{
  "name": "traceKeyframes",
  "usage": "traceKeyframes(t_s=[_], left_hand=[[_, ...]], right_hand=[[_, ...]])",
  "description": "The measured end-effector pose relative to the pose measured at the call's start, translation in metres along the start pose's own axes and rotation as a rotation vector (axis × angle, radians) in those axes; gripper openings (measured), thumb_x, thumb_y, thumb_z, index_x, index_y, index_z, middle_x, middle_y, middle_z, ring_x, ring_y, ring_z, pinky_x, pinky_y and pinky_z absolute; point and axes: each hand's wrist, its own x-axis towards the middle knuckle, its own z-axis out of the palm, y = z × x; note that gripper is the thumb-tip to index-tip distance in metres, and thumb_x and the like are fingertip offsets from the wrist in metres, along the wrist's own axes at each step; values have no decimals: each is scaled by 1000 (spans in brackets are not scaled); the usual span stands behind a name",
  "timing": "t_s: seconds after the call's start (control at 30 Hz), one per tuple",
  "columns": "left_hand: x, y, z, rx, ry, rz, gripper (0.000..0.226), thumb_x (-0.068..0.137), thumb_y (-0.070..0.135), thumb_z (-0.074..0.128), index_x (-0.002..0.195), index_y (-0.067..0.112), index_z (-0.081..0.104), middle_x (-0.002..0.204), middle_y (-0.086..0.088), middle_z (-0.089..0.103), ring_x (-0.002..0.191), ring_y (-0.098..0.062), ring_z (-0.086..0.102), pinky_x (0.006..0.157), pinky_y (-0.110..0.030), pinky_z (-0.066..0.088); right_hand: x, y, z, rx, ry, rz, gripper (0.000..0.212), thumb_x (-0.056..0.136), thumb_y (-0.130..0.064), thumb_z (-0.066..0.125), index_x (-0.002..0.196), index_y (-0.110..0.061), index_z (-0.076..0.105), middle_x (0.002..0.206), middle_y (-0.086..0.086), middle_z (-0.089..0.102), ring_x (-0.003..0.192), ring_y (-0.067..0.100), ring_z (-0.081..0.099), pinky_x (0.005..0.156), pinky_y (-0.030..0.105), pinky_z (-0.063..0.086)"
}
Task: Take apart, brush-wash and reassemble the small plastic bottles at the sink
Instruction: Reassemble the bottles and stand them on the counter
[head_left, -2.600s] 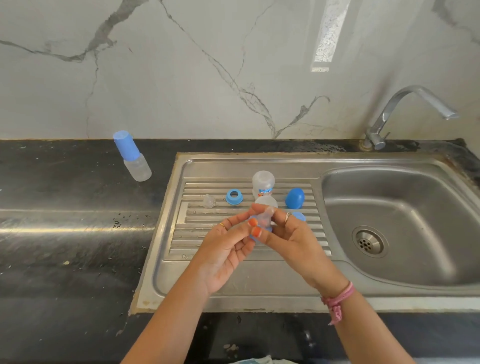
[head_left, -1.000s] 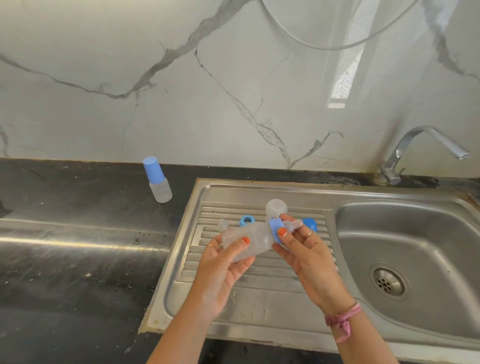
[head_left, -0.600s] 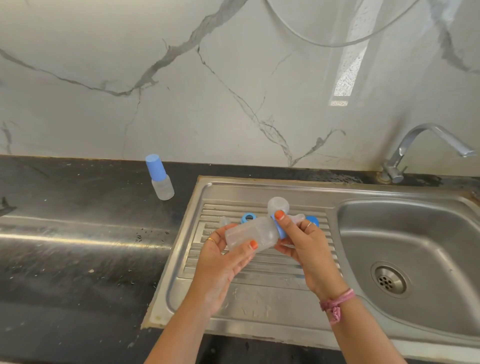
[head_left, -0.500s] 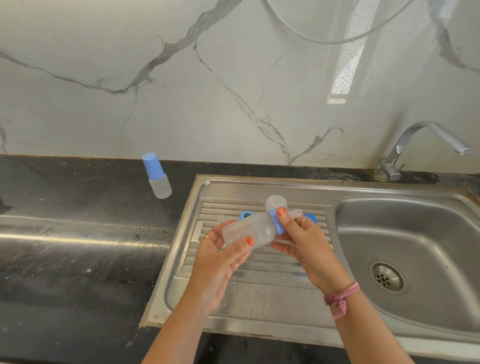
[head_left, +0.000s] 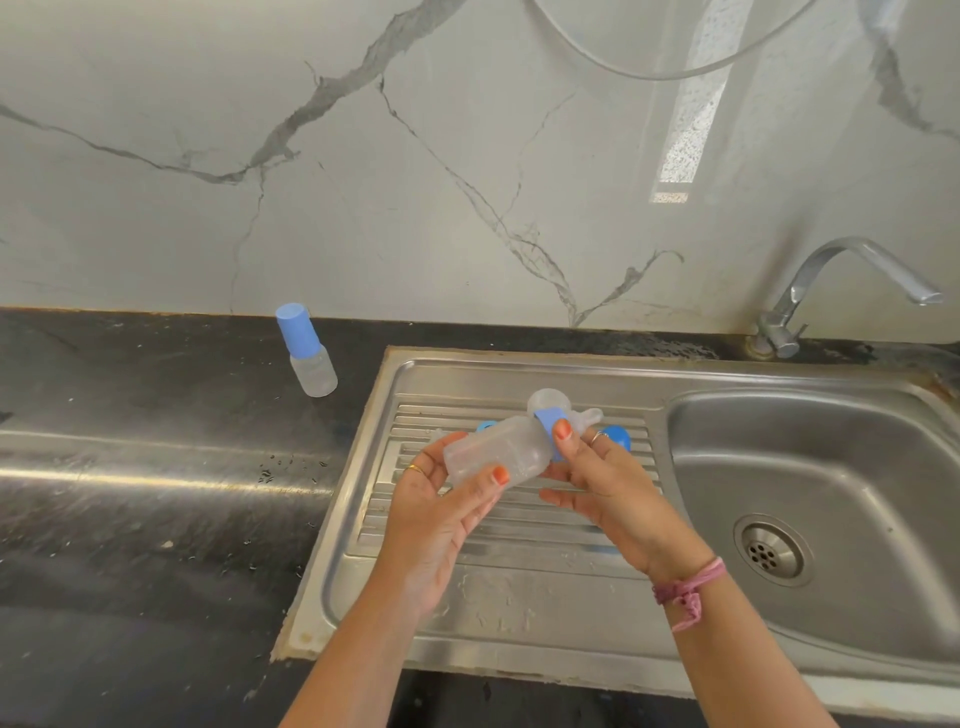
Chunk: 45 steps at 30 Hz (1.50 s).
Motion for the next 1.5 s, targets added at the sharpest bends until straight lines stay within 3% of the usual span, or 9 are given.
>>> traceKeyframes(t_s=[0.17,0.27,0.47,0.57,0.73,0.87,1.03,1.2,1.5], left_hand=[[1,-1,0,-9,-13,3,62,60,3,79,117,12,56,120,-14,64,105,-25,68,75,-26,59],[2,-2,-2,-30,-35,0,61,63,1,77,119,11,54,120,-14,63,104,-26,69,75,-27,59],[-1,-7,-5,110,-2,105,63,59,7,81,115,16,53,112,-5,64,101,-20,69,74,-29,60],[-4,-14,-1,334,-27,258,66,58,4,84,113,19,51,101,17,66,100,-7,66,69,-24,57],[-1,-15,2,457,-29,473,64,61,6,89,110,23,51,112,6,61,108,-13,62,74,-27,56],[2,3,1,416,-26,274,66,56,31,88,110,27,51,113,2,60,97,-10,65,73,-30,57],[-2,26,-6,261,-425,-243,77,75,52,74,135,11,48,128,-18,61,111,-40,63,82,-36,58],[-5,24,0,263,-361,-226,46,84,25,65,125,7,55,110,-14,70,101,-37,68,78,-29,59],[-9,17,6,328,-211,-89,42,76,22,70,115,12,61,109,-10,72,96,-33,71,79,-28,58]], right_hand=[[3,3,-6,248,-39,-39,48,80,-21,74,126,-19,61,123,2,67,112,17,63,98,38,49],[7,1,7,205,59,-53,36,73,-29,78,106,-18,69,106,2,72,100,16,66,93,34,49],[5,-1,32,139,246,-75,57,67,-50,74,107,-9,67,108,10,72,103,20,68,93,39,53],[8,0,39,186,358,-86,31,79,-39,74,90,-12,67,87,7,73,86,19,68,83,39,52],[15,-11,31,405,79,-86,45,77,-44,75,105,-11,63,105,11,67,98,25,66,84,37,53],[14,-18,20,471,-107,-119,50,86,-28,62,127,-1,55,123,10,64,107,19,62,85,31,53],[12,-22,13,360,-142,-167,64,74,-41,79,126,-6,61,124,10,64,111,21,60,96,37,47],[11,-25,11,341,-156,-167,48,90,-24,54,129,4,54,130,17,61,116,27,59,102,44,46],[12,-28,17,255,-59,-176,51,81,-24,61,123,5,59,112,15,66,103,24,62,94,32,51]])
